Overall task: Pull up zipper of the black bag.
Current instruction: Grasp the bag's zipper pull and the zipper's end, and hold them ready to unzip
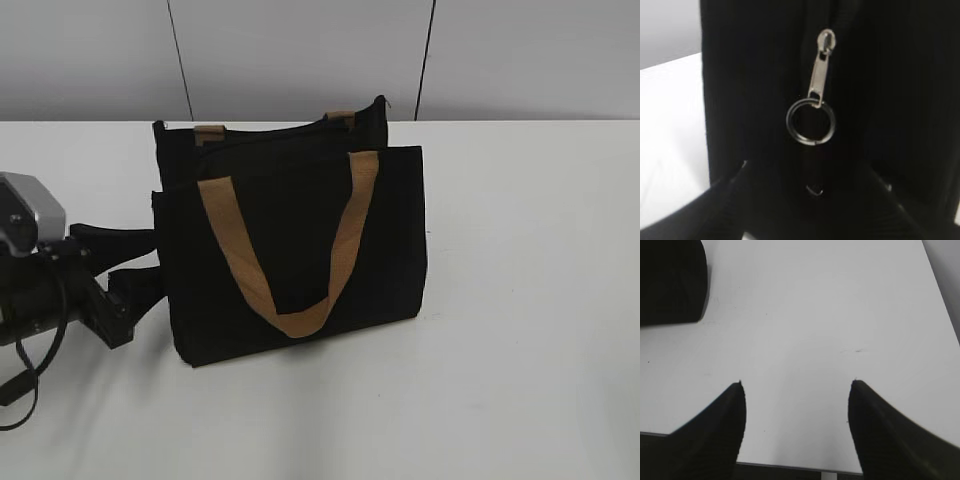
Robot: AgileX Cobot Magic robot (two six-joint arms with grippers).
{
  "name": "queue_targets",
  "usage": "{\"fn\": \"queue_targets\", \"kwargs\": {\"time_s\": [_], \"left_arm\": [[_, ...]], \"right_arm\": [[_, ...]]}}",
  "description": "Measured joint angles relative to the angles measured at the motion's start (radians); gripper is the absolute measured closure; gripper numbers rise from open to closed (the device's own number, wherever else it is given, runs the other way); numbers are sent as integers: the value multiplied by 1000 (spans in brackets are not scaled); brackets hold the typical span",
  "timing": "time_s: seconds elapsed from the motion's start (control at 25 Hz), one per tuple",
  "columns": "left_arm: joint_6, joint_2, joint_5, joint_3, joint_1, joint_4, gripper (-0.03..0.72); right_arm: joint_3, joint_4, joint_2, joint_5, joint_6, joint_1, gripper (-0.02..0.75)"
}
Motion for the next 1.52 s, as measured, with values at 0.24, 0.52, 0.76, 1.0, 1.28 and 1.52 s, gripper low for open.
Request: {"fn": "queue_targets", "kwargs": {"time_s": [0.24, 0.52, 0.76, 1.0, 1.28, 1.52], "left_arm": [[0, 63, 12, -67, 0, 62, 199], [0, 94, 16, -73, 0, 65, 215], [0, 97, 16, -73, 0, 66, 218], [0, 104, 22, -111, 0, 92, 224], [-1, 118, 24, -141, 0, 107, 337], [-1, 118, 21, -141, 0, 120, 508]], "right_arm": [[0, 0, 0, 0, 0, 0, 239], [0, 0, 0, 0, 0, 0, 239], [0, 0, 0, 0, 0, 0, 239], [0, 0, 0, 0, 0, 0, 239], [0, 0, 0, 0, 0, 0, 239], [0, 0, 0, 0, 0, 0, 239]]}}
